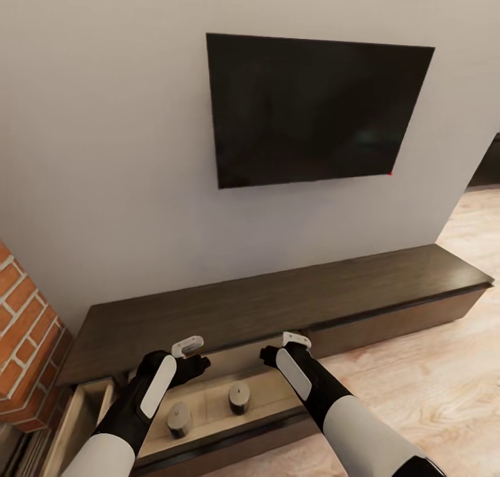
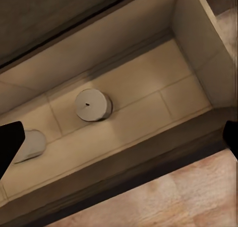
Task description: Place each of the two pumpkins and all three candles from the living room inside a cabinet in the living room (use any cabinet), then make sure every cabinet is closed, and position the cauldron so it is next to a table in the living room.
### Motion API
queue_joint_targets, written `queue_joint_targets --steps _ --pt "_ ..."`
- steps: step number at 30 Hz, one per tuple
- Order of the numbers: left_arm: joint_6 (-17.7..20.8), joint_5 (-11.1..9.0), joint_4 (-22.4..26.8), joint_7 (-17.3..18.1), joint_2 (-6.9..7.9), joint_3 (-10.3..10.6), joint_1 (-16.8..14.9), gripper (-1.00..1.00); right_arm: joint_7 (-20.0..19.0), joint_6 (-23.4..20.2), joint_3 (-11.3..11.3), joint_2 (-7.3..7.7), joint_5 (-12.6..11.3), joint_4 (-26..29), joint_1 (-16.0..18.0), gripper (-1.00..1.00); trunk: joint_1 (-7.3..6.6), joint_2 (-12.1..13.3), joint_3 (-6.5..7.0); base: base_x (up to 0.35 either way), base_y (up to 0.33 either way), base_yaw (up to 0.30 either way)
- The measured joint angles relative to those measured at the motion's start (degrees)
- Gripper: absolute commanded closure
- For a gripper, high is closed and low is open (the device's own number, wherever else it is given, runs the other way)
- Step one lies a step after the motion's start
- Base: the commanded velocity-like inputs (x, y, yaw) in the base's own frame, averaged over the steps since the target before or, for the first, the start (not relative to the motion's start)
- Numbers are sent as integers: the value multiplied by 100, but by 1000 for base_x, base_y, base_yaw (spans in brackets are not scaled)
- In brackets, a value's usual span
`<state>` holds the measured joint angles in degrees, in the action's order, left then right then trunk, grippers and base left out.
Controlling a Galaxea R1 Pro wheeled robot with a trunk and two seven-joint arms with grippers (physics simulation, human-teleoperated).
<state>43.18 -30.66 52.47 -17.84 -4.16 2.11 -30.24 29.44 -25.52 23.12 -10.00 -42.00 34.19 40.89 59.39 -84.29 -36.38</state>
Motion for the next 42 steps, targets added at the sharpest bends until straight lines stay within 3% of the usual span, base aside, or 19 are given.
queue_joint_targets --steps 42 --pt "-11 2 -2 -6 -2 3 0 -100 0 -5 -43 0 -26 0 2 -100 0 0 291 0 0 -207"
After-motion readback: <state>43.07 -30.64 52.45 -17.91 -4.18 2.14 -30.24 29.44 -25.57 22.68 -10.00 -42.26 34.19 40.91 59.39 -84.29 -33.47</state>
